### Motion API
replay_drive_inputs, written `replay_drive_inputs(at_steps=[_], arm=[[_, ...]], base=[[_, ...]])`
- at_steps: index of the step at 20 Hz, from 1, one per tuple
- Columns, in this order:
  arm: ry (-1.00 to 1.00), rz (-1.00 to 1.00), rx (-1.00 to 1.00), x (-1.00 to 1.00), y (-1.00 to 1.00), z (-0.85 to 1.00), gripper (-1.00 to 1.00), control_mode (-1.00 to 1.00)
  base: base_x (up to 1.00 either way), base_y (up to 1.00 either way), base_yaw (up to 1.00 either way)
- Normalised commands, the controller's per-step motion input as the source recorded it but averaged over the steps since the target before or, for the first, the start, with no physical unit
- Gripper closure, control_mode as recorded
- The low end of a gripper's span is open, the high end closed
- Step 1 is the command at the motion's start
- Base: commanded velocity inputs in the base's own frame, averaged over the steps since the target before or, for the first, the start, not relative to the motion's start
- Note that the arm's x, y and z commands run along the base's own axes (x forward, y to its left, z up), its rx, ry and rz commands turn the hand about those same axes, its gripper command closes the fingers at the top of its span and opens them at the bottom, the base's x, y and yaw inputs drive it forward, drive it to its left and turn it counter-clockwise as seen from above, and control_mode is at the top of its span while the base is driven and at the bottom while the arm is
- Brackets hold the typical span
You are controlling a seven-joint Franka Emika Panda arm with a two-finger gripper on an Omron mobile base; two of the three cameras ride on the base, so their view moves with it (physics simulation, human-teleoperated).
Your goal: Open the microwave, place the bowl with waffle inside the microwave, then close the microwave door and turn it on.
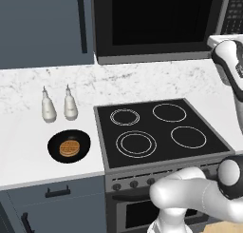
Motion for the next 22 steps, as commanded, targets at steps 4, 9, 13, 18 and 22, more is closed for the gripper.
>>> replay_drive_inputs(at_steps=[4,9,13,18,22], arm=[[-0.11,0.09,0.00,0.26,-0.04,0.02,-1.00,-1.00],[-0.13,0.12,0.02,0.23,-0.27,0.02,-1.00,-1.00],[-0.06,0.05,0.00,0.16,-0.12,0.00,-1.00,-1.00],[0.00,0.00,0.00,0.10,0.02,0.01,-1.00,-1.00],[0.00,0.00,0.00,0.15,-0.02,0.10,-1.00,-1.00]], base=[[0.00,0.00,0.00],[0.00,0.00,0.00],[0.00,0.00,0.00],[0.00,0.00,0.00],[0.00,0.00,0.00]])
